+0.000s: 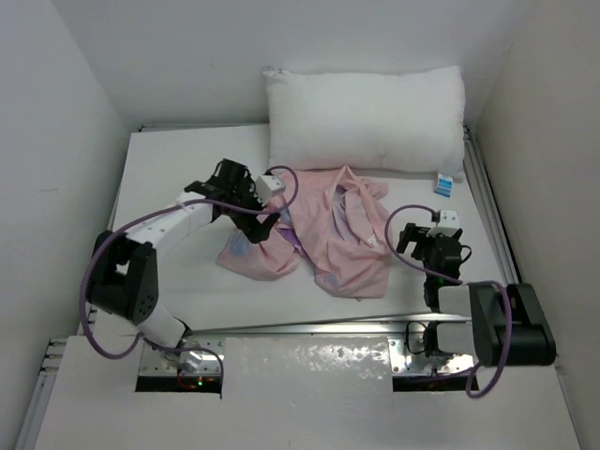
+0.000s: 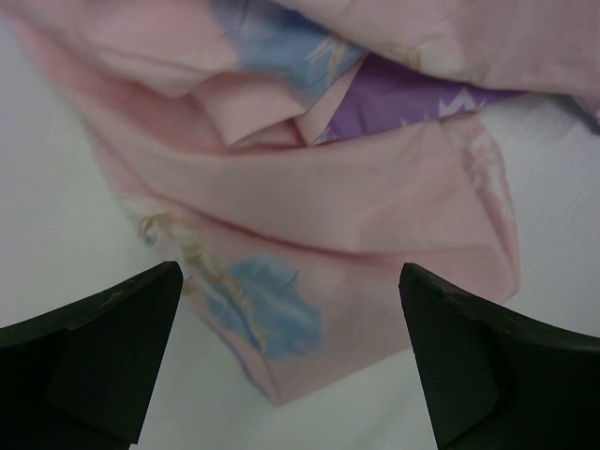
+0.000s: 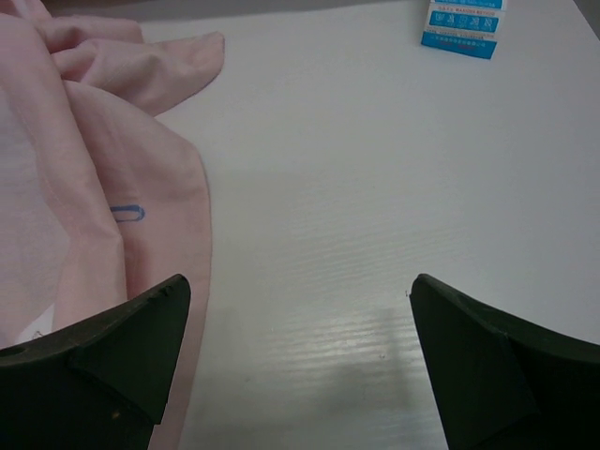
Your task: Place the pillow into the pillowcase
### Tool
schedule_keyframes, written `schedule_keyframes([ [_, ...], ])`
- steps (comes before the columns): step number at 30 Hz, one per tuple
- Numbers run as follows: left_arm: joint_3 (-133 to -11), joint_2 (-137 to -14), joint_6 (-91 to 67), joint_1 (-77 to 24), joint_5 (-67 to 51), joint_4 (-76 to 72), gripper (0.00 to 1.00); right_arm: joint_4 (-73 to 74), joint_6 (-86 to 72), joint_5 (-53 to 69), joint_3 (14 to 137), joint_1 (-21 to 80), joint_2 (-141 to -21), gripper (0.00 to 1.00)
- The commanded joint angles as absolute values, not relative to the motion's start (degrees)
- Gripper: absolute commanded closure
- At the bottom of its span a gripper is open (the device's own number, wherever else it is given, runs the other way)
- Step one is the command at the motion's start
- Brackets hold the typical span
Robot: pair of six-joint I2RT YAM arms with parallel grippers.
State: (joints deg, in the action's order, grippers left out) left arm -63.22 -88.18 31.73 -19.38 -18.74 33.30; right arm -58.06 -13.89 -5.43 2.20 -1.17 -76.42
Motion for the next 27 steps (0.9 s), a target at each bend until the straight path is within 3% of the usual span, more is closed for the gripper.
schedule_keyframes([
  [1, -62.23, -90.6, 24.26, -20.74, -19.6, 22.71, 0.0, -43.81, -12.57, -1.24, 7.1, -0.88, -68.66, 0.01],
  [5, -62.67, -95.53, 22.77, -20.83, -21.35, 18.12, 0.0, -28.78, -13.27, 5.78, 17.03, -0.88, -61.89, 0.01],
  [9, -63.36, -102.72, 18.99, -20.83, -19.52, 13.72, 0.01, -24.88, -13.53, 20.27, 28.63, -0.88, -62.57, 0.01],
  [11, -64.24, -105.02, 18.98, -20.83, -17.15, 13.97, 0.08, -23.65, -14.93, 25.2, 33.05, -0.79, -64.68, 0.01],
  [12, -64.51, -106.51, 19.25, -20.83, -16.27, 14.24, 0.24, -22.69, -16.51, 25.75, 38.18, -0.62, -67.38, 0.01],
  [13, -64.42, -106.96, 19.25, -20.83, -15.3, 13.98, 0.31, -21.02, -18.09, 22.27, 41.19, -0.44, -68.89, 0.01],
  [14, -64.08, -107.14, 19.94, -20.83, -13.73, 13.28, 0.46, -16.66, -17.5, 18.58, 46.62, 2.87, -71.78, 0.04],
  [16, -63.2, -106.96, 20.74, -20.66, -12.31, 13.01, 0.68, -13.37, -10.16, 6.32, 51.13, 7.36, -74.87, 0.09],
  [18, -63.37, -105.66, 21.27, -19.78, -10.64, 15.19, 1.0, -11.43, -7.22, 1.07, 57.98, 12.82, -81.43, 0.18],
  [20, -63.72, -103.63, 21.44, -16.1, -11.42, 17.83, 1.0, -8.45, -7.9, 0.18, 66.74, 14.75, -86.63, 0.17],
  [22, -63.46, -99.68, 21.45, -10.33, -11.34, 21.78, 1.0, -7.04, -8.79, -0.87, 72.04, 15.55, -94.52, 0.01],
  [27, -61.8, -90.55, 25.04, 4.62, -6.87, 28.38, 1.0, 0.6, -4.84, -8.6, 92.17, 19.33, -114.29, 0.01],
])
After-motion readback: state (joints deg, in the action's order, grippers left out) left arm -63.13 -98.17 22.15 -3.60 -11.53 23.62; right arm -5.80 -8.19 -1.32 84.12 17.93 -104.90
